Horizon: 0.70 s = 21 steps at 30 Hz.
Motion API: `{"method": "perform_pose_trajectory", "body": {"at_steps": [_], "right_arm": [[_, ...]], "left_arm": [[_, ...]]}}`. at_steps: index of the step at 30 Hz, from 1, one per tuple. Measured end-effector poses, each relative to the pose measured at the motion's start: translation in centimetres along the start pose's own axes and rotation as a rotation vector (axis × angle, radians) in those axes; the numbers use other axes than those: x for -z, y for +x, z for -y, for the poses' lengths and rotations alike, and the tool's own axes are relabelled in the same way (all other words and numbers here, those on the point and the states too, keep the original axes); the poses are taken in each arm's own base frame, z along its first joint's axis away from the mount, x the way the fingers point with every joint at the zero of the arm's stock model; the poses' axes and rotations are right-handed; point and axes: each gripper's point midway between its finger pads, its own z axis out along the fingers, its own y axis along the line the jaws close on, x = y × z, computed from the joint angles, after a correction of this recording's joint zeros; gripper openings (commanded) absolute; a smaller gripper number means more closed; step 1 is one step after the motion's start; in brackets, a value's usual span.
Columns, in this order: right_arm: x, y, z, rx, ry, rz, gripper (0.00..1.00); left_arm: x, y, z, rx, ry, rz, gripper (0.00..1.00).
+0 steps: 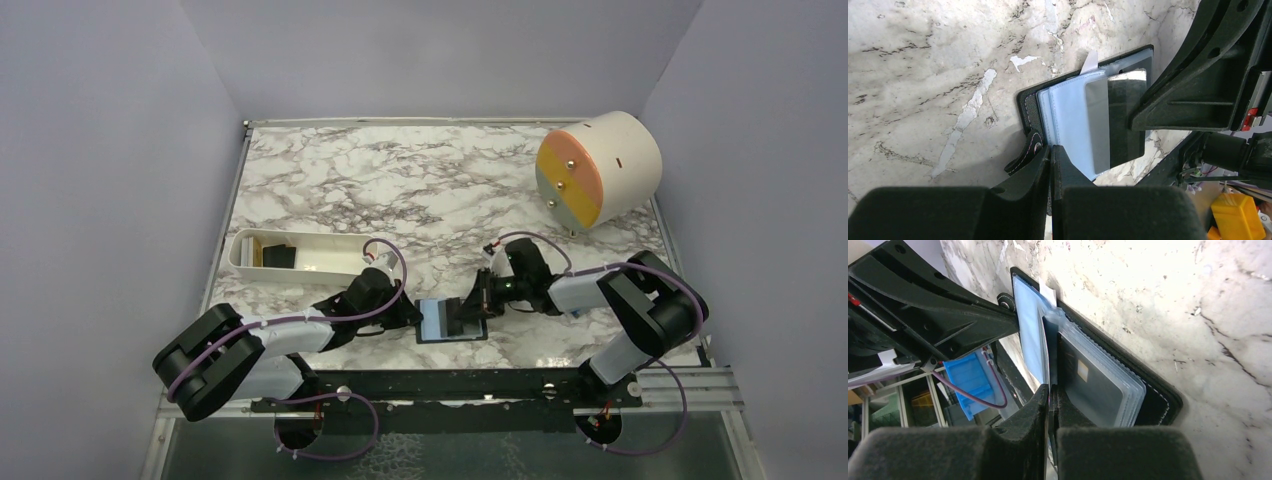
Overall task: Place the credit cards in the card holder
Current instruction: Insert the credit card into the card holder.
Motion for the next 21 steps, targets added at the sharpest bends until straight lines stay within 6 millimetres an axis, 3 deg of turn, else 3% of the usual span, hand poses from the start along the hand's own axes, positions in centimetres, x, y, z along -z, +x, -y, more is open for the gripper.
{"method": "perform_pose_trajectory", "body": {"at_steps": [10, 17, 21], "right_arm": [[-0.6, 0.1, -0.2, -0.027, 0.014, 0.026, 0.06], [-0.5, -0.1, -0.1, -0.021, 0.069, 0.063, 0.33], [0.3, -1.1, -0.7, 0.024, 0.116, 0.112, 0.42]], "left_arm": [[0.0, 0.0, 0.0, -0.001, 0.000, 0.001, 0.08], [0.0, 0.2, 0.1, -0.003, 0.002, -0.002, 0.08], [0.0, 0.3, 0.2, -0.005, 0.004, -0.004, 0.08]]}}
